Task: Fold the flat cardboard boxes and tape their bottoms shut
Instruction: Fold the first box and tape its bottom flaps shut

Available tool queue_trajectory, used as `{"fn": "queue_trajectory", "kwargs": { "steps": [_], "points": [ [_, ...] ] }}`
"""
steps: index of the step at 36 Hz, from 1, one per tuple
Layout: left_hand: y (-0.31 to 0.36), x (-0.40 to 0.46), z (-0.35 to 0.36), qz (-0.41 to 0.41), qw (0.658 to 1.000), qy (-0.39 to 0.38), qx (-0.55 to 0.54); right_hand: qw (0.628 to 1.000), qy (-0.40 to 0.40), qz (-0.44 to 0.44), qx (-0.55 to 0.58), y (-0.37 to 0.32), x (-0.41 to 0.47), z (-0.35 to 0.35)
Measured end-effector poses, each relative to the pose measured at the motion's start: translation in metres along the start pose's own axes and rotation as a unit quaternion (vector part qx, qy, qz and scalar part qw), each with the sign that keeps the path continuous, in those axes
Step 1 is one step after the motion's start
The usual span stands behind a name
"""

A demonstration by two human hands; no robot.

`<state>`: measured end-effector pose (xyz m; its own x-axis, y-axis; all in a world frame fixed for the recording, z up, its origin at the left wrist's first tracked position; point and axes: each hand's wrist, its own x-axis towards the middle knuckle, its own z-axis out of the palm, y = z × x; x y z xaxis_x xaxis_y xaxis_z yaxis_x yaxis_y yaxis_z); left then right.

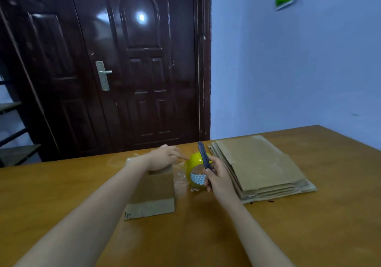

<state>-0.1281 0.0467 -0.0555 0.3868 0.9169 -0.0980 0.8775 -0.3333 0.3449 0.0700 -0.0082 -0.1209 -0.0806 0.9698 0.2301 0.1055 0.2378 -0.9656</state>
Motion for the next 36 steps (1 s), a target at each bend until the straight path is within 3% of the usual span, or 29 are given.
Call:
{"fn": "queue_trajectory", "kwargs": {
  "steps": [11,18,27,36],
  "points": [
    [-0.009,0.007,0.005,-0.028,0.999,-0.007,-0.043,0.985,0.097,-0.091,-0.107,-0.008,-0.014,-0.002],
    [-0.012,0.006,0.008,-0.034,0.999,-0.011,-0.006,0.933,0.082,-0.129,-0.324,-0.013,-0.025,-0.002],
    [-0.009,-0.001,0.009,-0.004,1.0,-0.011,0.003,0.909,0.08,-0.115,-0.393,-0.022,-0.028,0.004],
    [-0.007,-0.003,0.01,0.006,1.0,-0.004,0.029,0.871,0.065,-0.156,-0.462,-0.028,-0.02,0.012]
  ]
}}
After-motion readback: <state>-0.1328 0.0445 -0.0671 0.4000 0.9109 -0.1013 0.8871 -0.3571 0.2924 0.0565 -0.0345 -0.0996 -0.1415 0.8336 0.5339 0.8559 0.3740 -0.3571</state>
